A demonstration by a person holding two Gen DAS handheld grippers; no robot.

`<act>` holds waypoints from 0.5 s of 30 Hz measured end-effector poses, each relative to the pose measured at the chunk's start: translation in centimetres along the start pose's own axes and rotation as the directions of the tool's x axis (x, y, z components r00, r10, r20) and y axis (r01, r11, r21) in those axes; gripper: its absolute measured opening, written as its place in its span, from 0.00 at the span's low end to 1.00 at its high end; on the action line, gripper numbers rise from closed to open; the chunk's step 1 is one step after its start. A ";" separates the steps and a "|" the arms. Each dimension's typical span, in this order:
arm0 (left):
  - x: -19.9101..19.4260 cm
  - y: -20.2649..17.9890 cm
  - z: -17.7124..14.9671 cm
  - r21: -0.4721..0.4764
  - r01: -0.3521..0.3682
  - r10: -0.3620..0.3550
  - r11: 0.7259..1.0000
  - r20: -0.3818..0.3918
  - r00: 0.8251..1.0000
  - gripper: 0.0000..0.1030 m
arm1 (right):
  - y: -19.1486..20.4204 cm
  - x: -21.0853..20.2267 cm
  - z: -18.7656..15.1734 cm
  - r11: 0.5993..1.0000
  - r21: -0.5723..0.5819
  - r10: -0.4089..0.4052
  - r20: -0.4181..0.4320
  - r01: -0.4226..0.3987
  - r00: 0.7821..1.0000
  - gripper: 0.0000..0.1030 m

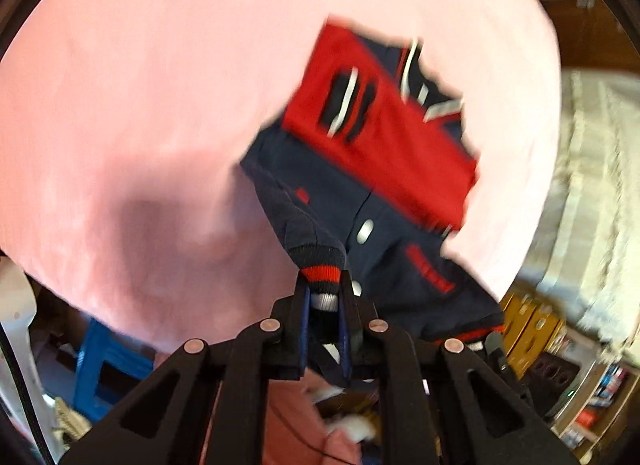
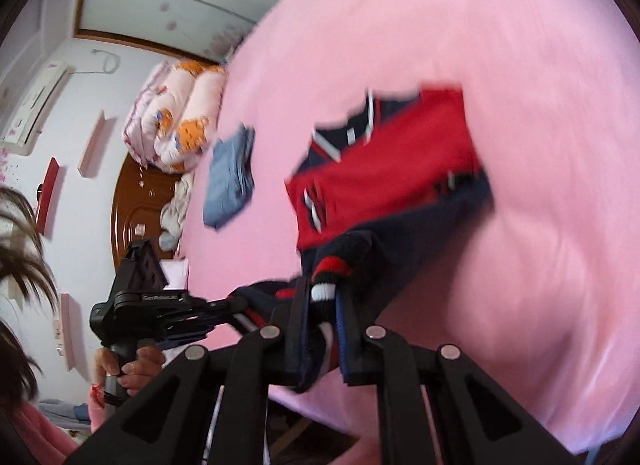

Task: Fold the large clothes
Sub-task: 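Lift the hem with both tools and fold it over toward the collar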

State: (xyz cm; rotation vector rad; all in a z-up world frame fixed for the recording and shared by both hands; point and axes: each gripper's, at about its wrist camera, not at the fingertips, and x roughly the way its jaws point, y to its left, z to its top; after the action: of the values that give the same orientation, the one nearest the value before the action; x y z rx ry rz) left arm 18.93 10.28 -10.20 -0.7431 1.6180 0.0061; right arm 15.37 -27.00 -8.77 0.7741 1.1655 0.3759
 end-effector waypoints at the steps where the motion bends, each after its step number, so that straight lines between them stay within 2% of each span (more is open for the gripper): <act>1: -0.1 -0.2 0.1 -0.008 0.012 -0.012 1.000 0.026 1.000 0.09 | -0.1 -0.2 0.8 1.000 0.002 0.003 0.020 -0.003 1.000 0.10; 4: -0.7 -0.4 2.9 -0.052 0.049 -0.043 0.997 0.096 0.994 0.09 | -1.2 -0.2 3.7 0.999 0.041 0.010 0.101 -0.014 0.995 0.10; 7: -0.2 -0.6 5.8 -0.092 0.040 -0.028 0.995 0.131 0.991 0.09 | -2.8 0.4 6.5 0.996 0.081 -0.039 0.159 0.027 0.987 0.10; 10: 1.3 -0.6 8.6 -0.129 0.072 -0.054 0.989 0.137 0.989 0.09 | -4.2 1.9 8.6 0.990 0.125 -0.083 0.168 0.063 0.982 0.11; 15: 6.4 -1.7 12.7 -0.155 0.031 -0.012 0.987 0.119 0.993 0.09 | -6.0 5.9 11.3 0.972 0.196 -0.160 0.144 0.130 0.977 0.11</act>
State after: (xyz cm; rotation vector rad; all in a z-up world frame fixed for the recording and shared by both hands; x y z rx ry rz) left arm 31.01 11.29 -17.89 -0.8656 1.5089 0.1608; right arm 27.31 -31.30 -15.02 0.8583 1.1089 0.0819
